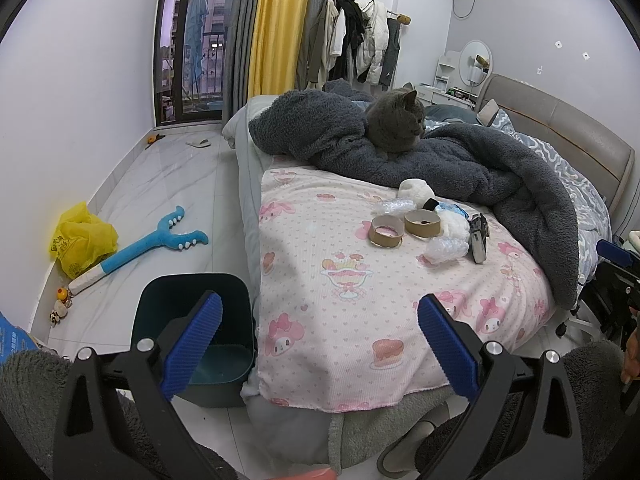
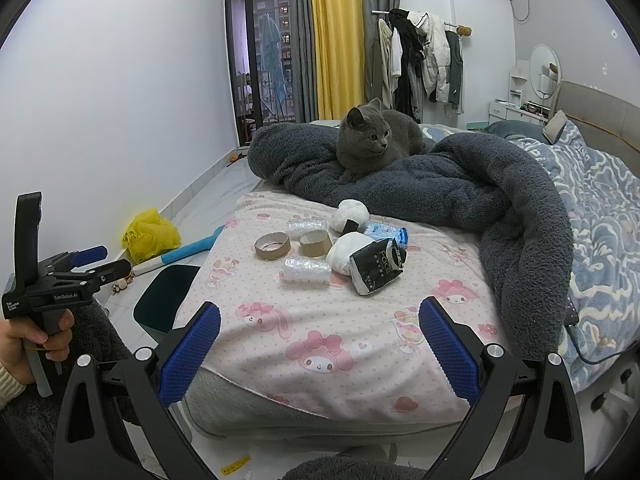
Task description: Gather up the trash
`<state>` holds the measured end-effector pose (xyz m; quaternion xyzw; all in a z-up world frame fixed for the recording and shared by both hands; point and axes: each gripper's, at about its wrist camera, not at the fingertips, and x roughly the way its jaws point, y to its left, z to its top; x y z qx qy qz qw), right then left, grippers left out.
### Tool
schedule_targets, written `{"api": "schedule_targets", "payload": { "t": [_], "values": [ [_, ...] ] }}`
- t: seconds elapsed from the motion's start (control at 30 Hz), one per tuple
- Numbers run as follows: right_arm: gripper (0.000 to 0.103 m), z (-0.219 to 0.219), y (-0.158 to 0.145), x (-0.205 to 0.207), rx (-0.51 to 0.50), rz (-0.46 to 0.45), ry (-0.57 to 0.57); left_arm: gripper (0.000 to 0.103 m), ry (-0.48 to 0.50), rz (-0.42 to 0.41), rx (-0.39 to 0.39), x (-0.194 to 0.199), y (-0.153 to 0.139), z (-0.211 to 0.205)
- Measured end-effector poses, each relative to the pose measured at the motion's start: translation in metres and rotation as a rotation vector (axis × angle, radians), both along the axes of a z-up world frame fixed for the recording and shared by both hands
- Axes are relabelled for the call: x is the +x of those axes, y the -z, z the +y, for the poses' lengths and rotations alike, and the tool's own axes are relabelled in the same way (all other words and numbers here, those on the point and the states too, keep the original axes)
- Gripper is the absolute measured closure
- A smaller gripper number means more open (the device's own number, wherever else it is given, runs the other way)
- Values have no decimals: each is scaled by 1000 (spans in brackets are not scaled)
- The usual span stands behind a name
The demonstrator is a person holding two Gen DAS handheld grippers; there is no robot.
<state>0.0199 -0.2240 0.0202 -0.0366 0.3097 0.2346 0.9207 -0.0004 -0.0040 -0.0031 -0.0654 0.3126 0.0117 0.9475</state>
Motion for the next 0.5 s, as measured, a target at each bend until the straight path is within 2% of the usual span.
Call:
{"api": "schedule_targets", "payload": {
  "t": [0.5],
  "values": [
    [3,1,0,0,-3,0,-1,3,3,3,0,-1,-1,-1]
  ]
}}
